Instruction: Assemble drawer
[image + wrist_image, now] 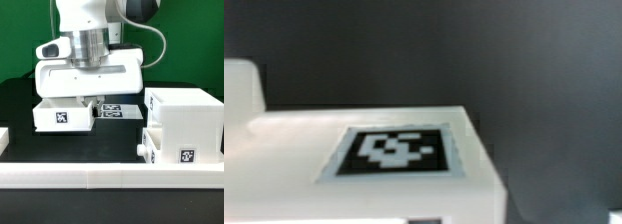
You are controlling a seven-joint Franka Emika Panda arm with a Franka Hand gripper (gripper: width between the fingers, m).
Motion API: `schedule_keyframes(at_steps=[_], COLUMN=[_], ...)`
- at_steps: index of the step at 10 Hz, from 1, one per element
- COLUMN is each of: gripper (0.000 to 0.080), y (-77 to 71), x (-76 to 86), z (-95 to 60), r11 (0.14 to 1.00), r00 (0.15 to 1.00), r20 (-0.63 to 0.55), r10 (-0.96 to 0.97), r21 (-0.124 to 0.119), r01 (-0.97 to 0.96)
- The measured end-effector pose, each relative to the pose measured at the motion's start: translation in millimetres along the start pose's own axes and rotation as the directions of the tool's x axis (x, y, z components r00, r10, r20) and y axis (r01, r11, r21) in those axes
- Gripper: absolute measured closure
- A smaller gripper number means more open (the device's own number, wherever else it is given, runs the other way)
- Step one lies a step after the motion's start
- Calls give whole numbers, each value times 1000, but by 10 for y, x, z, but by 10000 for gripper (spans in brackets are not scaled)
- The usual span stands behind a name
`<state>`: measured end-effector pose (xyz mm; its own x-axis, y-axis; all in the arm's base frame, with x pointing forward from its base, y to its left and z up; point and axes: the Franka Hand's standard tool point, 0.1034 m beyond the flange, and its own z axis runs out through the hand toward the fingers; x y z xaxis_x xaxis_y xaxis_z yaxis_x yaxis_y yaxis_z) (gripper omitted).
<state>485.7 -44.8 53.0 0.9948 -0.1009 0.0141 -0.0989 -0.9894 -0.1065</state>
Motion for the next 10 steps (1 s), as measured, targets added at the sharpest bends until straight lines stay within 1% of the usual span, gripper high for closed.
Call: schedule_keyframes(at_steps=[1, 2, 3, 5, 6, 7, 8, 9, 10], gripper=[756, 756, 756, 756, 756, 756, 755, 755, 755], y=[-33, -51, -17, -14, -10, -2, 35, 47, 43], x=[124, 313, 460, 464, 463, 461, 469, 508, 549], z=[-95, -192, -201, -173, -171, -166, -154, -152, -145], r11=[998, 987, 960, 957, 946, 915, 852, 752, 677], r00=[998, 987, 959, 957, 946, 914, 852, 752, 677], r20=[1, -17, -35, -33, -33, -32, -33, -25, -14], r10=[-66, -158, -280, -289, -322, -404, -523, -659, -736], r21=[8, 11, 7, 7, 6, 2, -6, -21, -25], r01=[66, 158, 280, 290, 323, 404, 523, 659, 735])
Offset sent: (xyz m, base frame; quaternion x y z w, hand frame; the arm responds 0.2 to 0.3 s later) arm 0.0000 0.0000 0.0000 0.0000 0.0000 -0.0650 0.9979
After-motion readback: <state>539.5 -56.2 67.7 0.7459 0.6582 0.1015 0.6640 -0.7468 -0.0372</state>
